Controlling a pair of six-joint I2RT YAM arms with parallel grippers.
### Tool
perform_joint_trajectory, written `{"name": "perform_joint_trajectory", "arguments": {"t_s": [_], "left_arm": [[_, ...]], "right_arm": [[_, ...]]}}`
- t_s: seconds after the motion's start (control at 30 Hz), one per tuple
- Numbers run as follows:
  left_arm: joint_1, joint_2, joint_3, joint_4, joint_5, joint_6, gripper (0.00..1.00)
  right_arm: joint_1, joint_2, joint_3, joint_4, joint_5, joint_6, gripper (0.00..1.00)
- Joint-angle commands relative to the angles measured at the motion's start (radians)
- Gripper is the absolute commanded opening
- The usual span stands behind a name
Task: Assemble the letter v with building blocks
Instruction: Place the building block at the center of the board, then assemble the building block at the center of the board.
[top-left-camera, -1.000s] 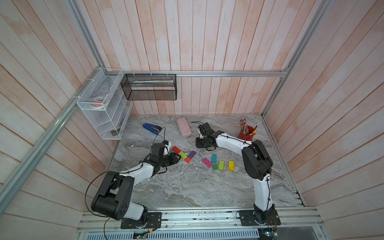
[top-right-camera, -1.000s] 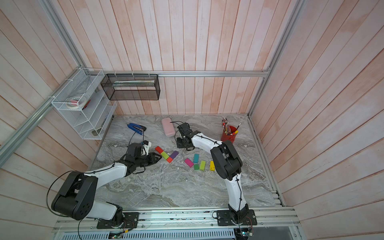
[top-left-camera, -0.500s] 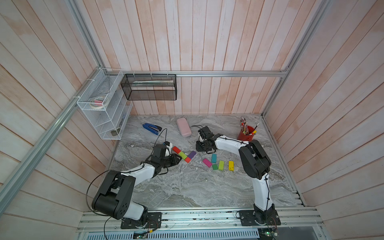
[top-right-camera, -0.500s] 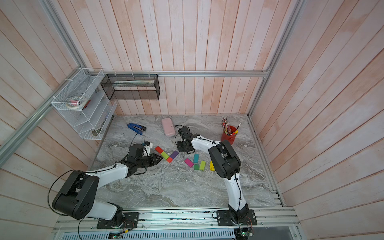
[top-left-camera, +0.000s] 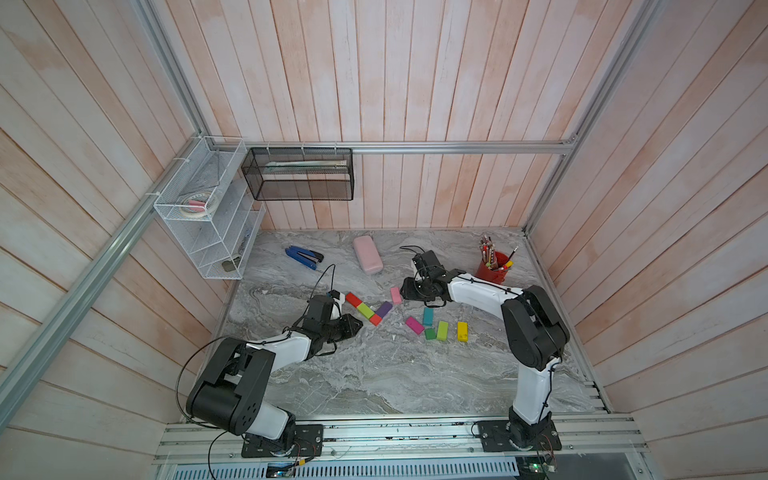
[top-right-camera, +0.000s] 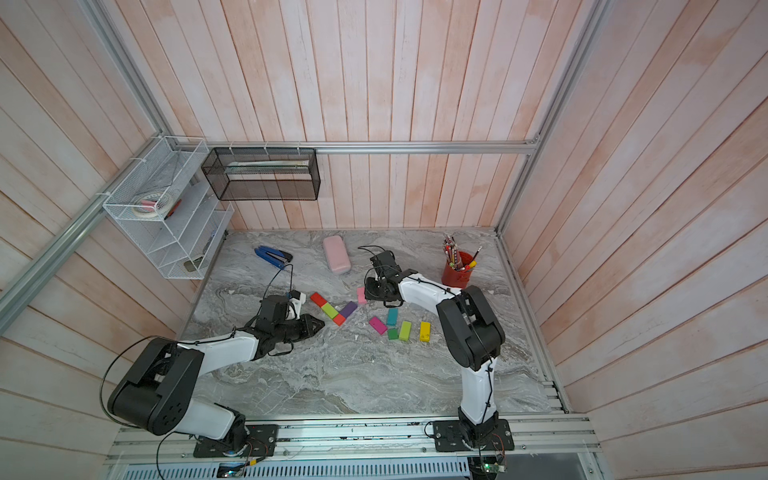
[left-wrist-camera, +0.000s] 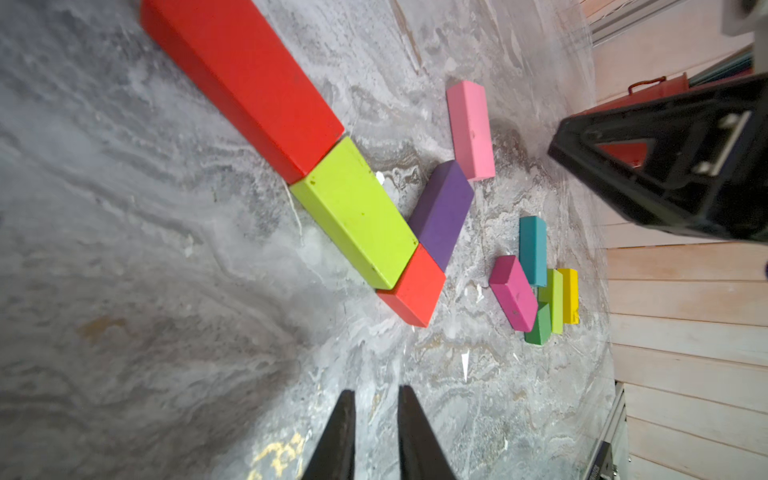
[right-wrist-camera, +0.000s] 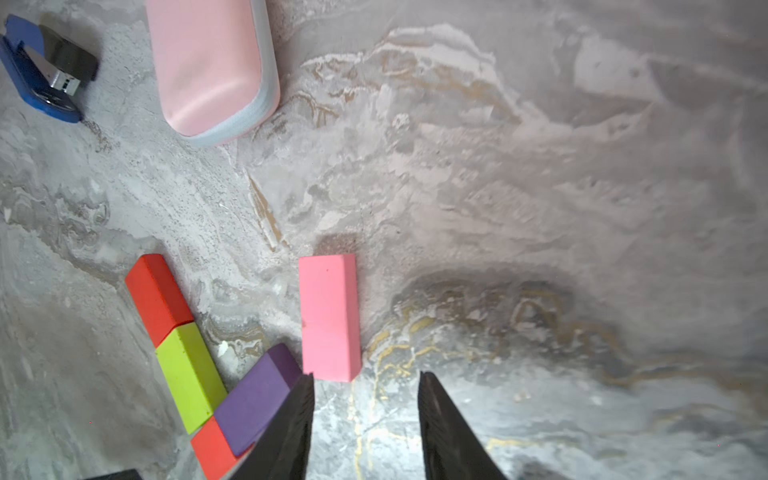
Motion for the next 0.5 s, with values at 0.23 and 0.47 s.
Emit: {"name": "perform_joint_trajectory", "arguments": {"t_s": [0.23, 0.47], "left_arm": [[-0.014, 0.016, -0.035, 0.046, 0.001, -0.022, 0.12], [-0.020, 0.018, -0.045, 0.052, 0.002, -0.025, 0.11]], "right_arm": [[-0.024, 0.078, -0.039, 0.080, -0.155, -0.025, 0.14], [-0.018, 0.104, -0.047, 0.091, -0.185, -0.024, 0.12]]}}
